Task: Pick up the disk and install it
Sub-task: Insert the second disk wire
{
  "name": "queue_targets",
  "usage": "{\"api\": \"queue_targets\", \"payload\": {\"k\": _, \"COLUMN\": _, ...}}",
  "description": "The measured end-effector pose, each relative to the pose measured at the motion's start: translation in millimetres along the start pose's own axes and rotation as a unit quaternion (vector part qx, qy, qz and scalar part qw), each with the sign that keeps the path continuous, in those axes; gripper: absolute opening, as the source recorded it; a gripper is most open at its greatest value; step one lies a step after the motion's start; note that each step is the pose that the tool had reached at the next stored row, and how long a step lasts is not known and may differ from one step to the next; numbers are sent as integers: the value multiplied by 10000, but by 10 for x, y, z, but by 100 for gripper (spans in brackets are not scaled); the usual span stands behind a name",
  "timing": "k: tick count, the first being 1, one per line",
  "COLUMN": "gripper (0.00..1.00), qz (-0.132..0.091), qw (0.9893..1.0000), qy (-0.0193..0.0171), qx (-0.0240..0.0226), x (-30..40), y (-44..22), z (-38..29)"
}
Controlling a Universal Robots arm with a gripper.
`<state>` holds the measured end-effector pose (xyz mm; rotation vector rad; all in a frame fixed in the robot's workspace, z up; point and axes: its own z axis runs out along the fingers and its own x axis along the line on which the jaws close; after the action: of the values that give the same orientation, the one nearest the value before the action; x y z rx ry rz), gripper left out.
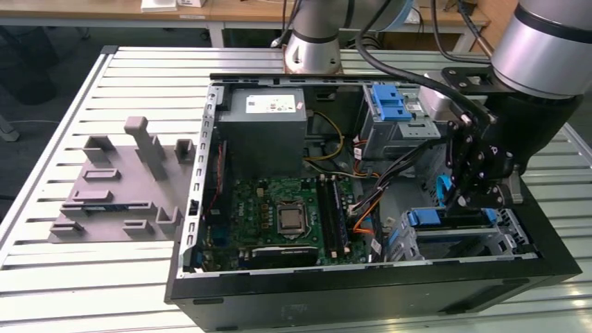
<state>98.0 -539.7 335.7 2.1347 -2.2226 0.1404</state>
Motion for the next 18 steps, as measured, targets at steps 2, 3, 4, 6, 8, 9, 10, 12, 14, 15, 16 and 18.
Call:
{"api": "queue_targets", "payload": {"k": 2, "gripper": 16, "qz": -1, "qw": 10000, "qy": 6, "qx": 0, "x": -7, "y": 0, "z": -1}}
{"api": "queue_targets", "payload": {"k": 3, "gripper": 16, "qz": -1, "qw": 10000, "qy": 10, "qx": 1, "x": -10, "y": 0, "z": -2}}
{"api": "queue_targets", "payload": {"k": 4, "gripper": 16, "qz": -1, "qw": 10000, "qy": 19, "qx": 1, "x": -12, "y": 0, "z": -2}}
{"api": "queue_targets", "payload": {"k": 6, "gripper": 16, "qz": -3, "qw": 10000, "qy": 66, "qx": 3, "x": -15, "y": 0, "z": -2}}
{"api": "queue_targets", "payload": {"k": 8, "gripper": 16, "qz": -4, "qw": 9999, "qy": 113, "qx": 5, "x": -21, "y": 0, "z": -2}}
{"api": "queue_targets", "payload": {"k": 9, "gripper": 16, "qz": -4, "qw": 9999, "qy": 124, "qx": 5, "x": -24, "y": 0, "z": -3}}
{"api": "queue_targets", "payload": {"k": 10, "gripper": 16, "qz": -5, "qw": 9999, "qy": 125, "qx": 5, "x": -27, "y": 0, "z": -4}}
{"api": "queue_targets", "payload": {"k": 12, "gripper": 16, "qz": -7, "qw": 9999, "qy": 126, "qx": 6, "x": -33, "y": 0, "z": -4}}
{"api": "queue_targets", "payload": {"k": 14, "gripper": 16, "qz": -10, "qw": 9999, "qy": 126, "qx": 6, "x": -38, "y": 0, "z": -4}}
{"api": "queue_targets", "payload": {"k": 15, "gripper": 16, "qz": -10, "qw": 9999, "qy": 126, "qx": 6, "x": -38, "y": 0, "z": -4}}
{"api": "queue_targets", "payload": {"k": 16, "gripper": 16, "qz": -10, "qw": 9999, "qy": 125, "qx": 6, "x": -38, "y": 0, "z": -5}}
{"api": "queue_targets", "payload": {"k": 18, "gripper": 16, "qz": -11, "qw": 9999, "qy": 125, "qx": 6, "x": -39, "y": 0, "z": -12}}
